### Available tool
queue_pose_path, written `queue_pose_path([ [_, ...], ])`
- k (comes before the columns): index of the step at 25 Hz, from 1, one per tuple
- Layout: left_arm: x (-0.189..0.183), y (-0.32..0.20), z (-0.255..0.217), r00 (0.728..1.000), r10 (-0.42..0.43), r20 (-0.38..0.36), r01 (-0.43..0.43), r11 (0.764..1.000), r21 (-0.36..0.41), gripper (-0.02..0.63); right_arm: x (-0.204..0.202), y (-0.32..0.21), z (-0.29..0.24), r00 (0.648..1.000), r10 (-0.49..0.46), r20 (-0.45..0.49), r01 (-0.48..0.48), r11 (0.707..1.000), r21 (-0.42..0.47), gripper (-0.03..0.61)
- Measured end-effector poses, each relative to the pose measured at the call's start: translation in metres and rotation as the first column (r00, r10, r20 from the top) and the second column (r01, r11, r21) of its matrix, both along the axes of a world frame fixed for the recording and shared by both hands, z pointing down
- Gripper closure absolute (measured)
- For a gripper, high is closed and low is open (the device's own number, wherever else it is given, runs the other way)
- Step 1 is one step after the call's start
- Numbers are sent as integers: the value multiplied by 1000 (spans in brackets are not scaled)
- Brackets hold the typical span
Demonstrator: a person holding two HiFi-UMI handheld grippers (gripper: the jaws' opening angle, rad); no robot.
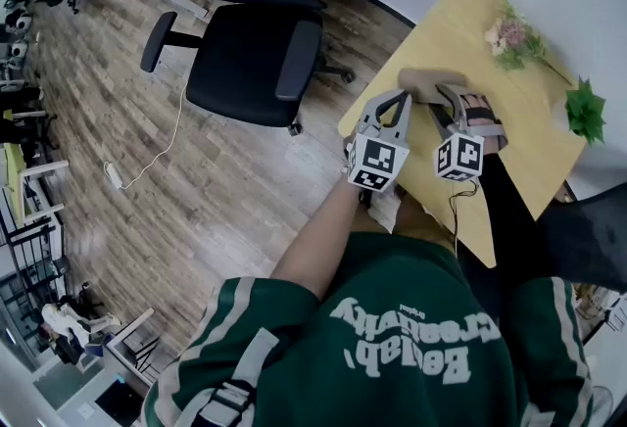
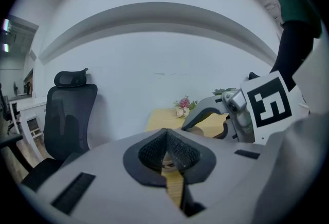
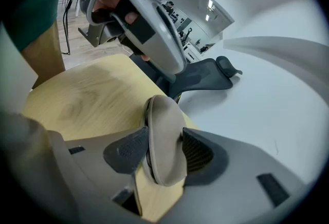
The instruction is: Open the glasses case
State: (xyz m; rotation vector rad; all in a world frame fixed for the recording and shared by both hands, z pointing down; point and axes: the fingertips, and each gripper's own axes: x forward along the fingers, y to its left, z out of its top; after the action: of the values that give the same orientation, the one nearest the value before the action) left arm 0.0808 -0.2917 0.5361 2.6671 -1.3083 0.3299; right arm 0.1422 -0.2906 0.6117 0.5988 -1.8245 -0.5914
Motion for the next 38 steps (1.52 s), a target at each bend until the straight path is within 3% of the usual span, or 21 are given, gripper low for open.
queue_pose_path([
  [17, 2, -4, 20, 1000, 10, 22, -9, 999, -34, 600, -2, -3, -28, 994, 23, 105, -29, 998, 56, 488],
  [19, 2, -6, 27, 1000, 4, 26, -3, 999, -46, 600, -2, -4, -30, 993, 28, 116, -36, 997, 68, 537],
  [38, 9, -13, 69, 998, 29, 54, -22, 991, -131, 600, -1, -6, -33, 992, 39, 116, -46, 997, 58, 554],
])
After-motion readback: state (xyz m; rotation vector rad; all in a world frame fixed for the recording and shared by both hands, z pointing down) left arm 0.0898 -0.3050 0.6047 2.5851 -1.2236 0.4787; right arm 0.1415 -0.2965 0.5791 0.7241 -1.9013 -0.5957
